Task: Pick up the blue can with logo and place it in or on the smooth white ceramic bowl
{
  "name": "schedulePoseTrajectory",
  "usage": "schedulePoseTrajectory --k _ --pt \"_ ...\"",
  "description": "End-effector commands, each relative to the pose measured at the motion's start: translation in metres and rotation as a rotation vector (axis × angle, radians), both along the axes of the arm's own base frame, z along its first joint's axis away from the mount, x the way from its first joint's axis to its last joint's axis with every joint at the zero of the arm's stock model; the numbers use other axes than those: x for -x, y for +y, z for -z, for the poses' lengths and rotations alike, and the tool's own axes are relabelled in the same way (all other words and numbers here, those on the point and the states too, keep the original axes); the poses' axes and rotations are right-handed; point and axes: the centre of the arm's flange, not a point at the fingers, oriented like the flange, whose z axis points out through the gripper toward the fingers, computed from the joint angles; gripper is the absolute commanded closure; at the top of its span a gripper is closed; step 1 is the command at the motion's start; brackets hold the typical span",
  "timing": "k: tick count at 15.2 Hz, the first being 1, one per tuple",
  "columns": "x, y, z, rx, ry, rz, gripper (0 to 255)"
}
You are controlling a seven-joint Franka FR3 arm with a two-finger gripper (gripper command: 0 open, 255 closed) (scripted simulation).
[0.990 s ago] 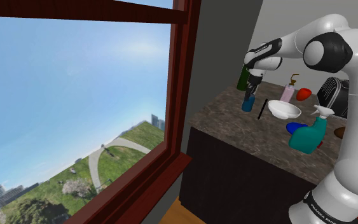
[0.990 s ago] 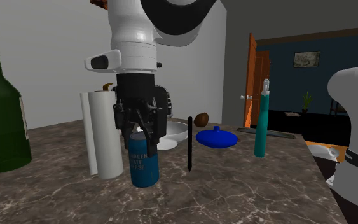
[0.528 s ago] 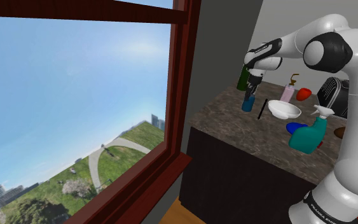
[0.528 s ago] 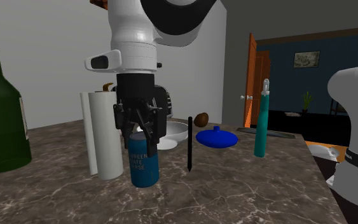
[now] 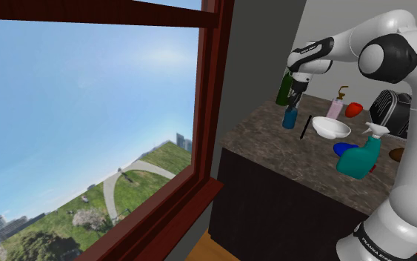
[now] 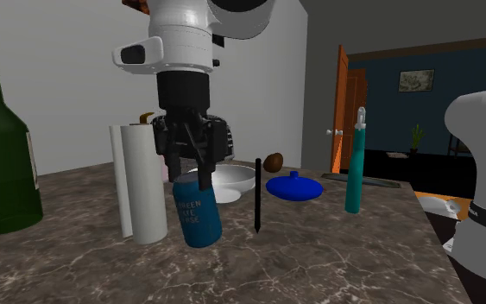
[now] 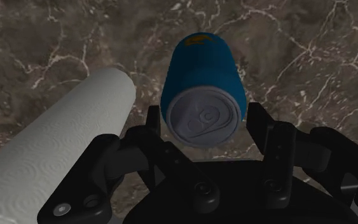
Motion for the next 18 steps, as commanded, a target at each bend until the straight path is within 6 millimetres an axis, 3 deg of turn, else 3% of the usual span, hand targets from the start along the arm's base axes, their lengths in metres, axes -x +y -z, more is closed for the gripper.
schedulePoseTrajectory --k 1,18 --pt "0.000 -0.001 -0.010 0.000 0.000 0.000 255" --pt "0.000 -0.001 -0.100 0.000 0.000 0.000 255"
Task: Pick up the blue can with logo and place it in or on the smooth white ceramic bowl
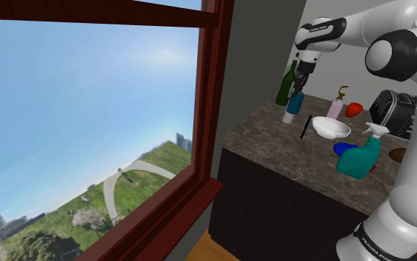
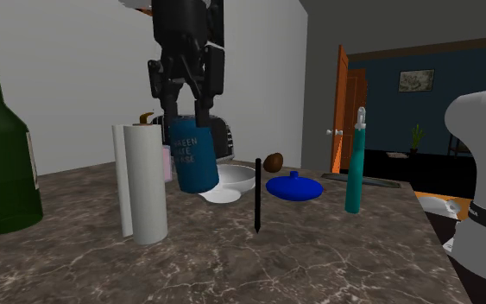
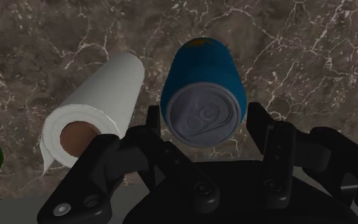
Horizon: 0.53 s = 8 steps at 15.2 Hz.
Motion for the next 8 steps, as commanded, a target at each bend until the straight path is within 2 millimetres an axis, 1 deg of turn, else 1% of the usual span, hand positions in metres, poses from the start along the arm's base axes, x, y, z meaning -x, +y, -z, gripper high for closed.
schedulePoseTrajectory --k 1,8 --pt "0.000 0.000 -0.010 0.000 0.000 0.000 255" --pt "0.069 -0.060 -0.023 0.000 0.000 0.000 255"
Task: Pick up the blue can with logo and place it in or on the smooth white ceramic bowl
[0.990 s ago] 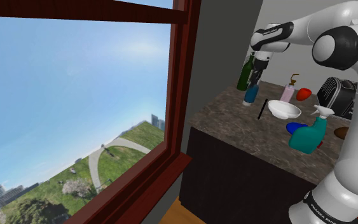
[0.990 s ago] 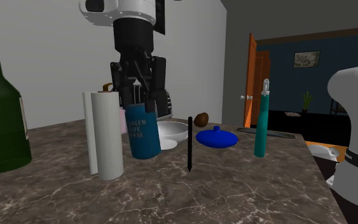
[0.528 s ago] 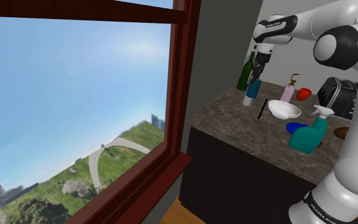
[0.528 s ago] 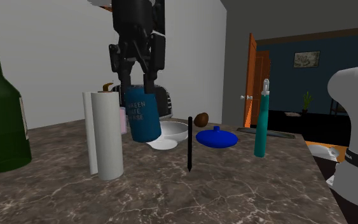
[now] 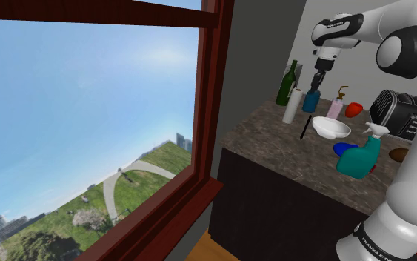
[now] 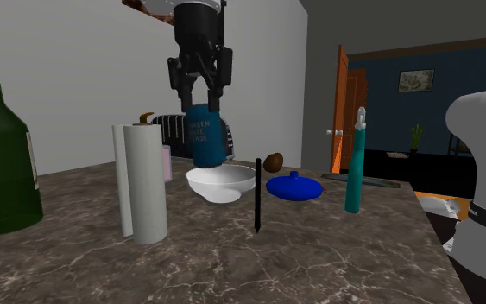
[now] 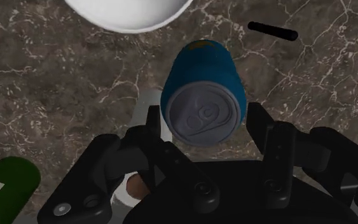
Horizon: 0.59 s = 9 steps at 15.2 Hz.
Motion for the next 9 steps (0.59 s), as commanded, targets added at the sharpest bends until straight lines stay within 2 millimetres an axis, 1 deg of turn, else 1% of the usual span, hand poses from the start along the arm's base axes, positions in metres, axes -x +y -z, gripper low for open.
schedulePoseTrajectory --k 1,9 --pt "0.021 -0.017 -0.003 0.000 0.000 -0.001 255" --pt "0.100 -0.085 -0.018 0.000 0.000 -0.001 255"
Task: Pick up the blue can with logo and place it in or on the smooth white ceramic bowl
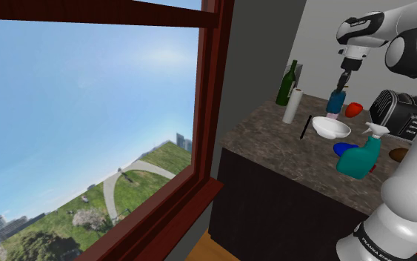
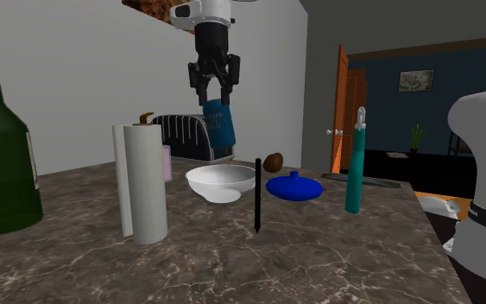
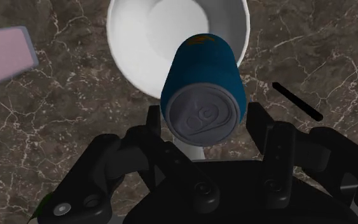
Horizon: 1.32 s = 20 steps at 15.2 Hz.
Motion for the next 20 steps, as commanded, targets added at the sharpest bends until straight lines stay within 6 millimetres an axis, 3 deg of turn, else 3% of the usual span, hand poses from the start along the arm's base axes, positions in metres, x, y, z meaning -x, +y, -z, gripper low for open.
schedulePoseTrajectory --k 1,20 --pt "0.022 -0.016 -0.003 0.000 0.000 -0.002 255" --pt "0.022 -0.016 0.097 0.000 0.000 -0.002 255"
